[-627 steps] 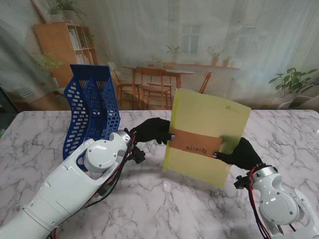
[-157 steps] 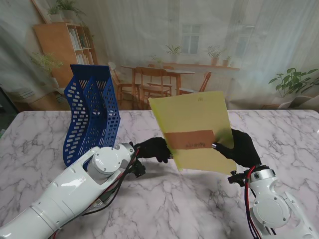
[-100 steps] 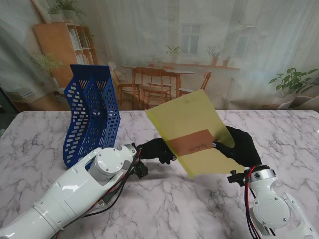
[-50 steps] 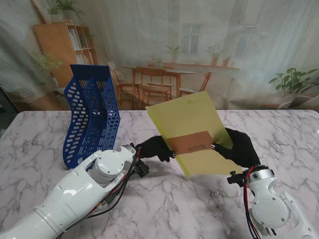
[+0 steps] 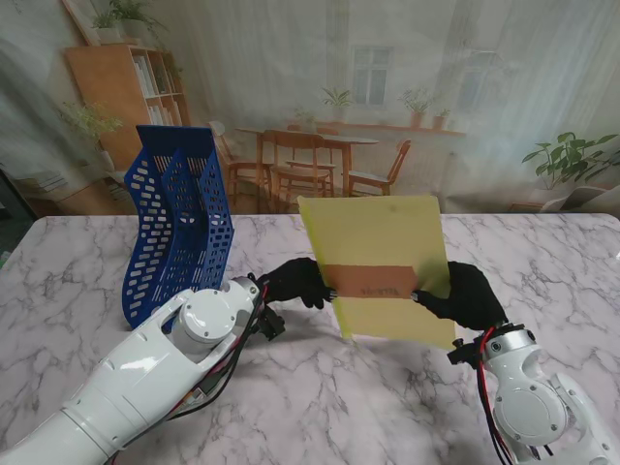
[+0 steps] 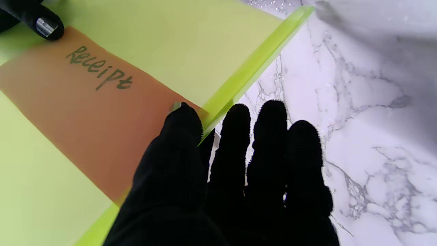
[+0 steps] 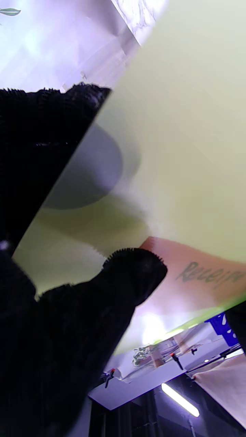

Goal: Open the sliding file folder, put the receipt in and insert it into the document holder

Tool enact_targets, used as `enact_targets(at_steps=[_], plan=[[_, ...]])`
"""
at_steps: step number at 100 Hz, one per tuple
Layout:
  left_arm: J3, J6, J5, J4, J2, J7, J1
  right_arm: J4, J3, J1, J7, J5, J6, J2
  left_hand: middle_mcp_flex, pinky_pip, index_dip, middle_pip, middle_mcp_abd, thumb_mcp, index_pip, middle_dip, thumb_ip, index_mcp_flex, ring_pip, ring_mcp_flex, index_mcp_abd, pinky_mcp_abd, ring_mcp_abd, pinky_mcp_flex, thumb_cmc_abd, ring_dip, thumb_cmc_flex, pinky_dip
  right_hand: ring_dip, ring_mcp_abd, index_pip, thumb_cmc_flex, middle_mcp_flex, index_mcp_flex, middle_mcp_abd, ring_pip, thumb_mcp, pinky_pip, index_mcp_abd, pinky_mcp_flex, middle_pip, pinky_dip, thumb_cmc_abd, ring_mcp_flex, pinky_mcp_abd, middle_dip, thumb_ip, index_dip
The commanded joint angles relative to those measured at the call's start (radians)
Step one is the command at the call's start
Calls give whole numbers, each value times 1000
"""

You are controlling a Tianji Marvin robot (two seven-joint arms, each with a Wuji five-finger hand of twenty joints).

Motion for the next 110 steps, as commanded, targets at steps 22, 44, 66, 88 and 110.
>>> enact_targets(at_steps=[22, 44, 66, 88, 110], plan=[[-7, -7, 8, -25, 7, -23, -10, 11, -9, 2, 20, -76, 10, 16, 34, 42, -1, 21, 0, -2, 63, -18, 10, 60, 29, 31, -13, -45, 7, 15, 15, 9, 32, 12, 34, -32, 81, 87, 28, 75, 16, 111, 91, 41, -105, 21, 32, 23, 10, 23, 2, 21, 43, 31], [-17, -10, 24, -45, 17, -41, -16, 17, -15, 9, 28, -136, 7, 24, 34, 44, -2, 22, 0, -3, 63, -20, 10, 61, 29, 31, -12, -45, 7, 15, 15, 9, 32, 11, 39, -34, 76, 86, 33, 82, 16, 123, 95, 43, -108, 22, 29, 28, 6, 23, 0, 30, 43, 34], [-26, -18, 31, -59, 21, -44, -15, 21, -30, 20, 39, -153, 35, 29, 30, 43, -4, 22, -4, -4, 59, -21, 10, 56, 28, 24, -15, -46, 6, 7, 18, 9, 32, 8, 42, -33, 73, 86, 37, 86, 18, 128, 98, 43, -106, 25, 23, 32, 5, 22, 4, 35, 43, 36], [-29, -20, 17, -63, 20, -43, -7, 23, -40, 23, 39, -106, 52, 23, -61, -20, -44, -53, -26, -23, -15, -42, 10, -6, -42, -77, -25, -40, 8, -81, 39, -18, 32, -9, 36, -31, 71, 87, 34, 83, 18, 116, 98, 40, -103, 24, 19, 33, 9, 21, 4, 38, 42, 39], [-28, -23, 8, -61, 18, -42, -7, 21, -43, 23, 42, -72, 61, 19, -256, -106, -36, -5, -16, -62, -145, -182, 19, -67, -109, -178, -21, -45, 11, -154, 25, -53, -16, -17, 31, -30, 71, 88, 29, 75, 19, 105, 96, 34, -97, 19, 16, 33, 14, 20, 5, 39, 42, 41]])
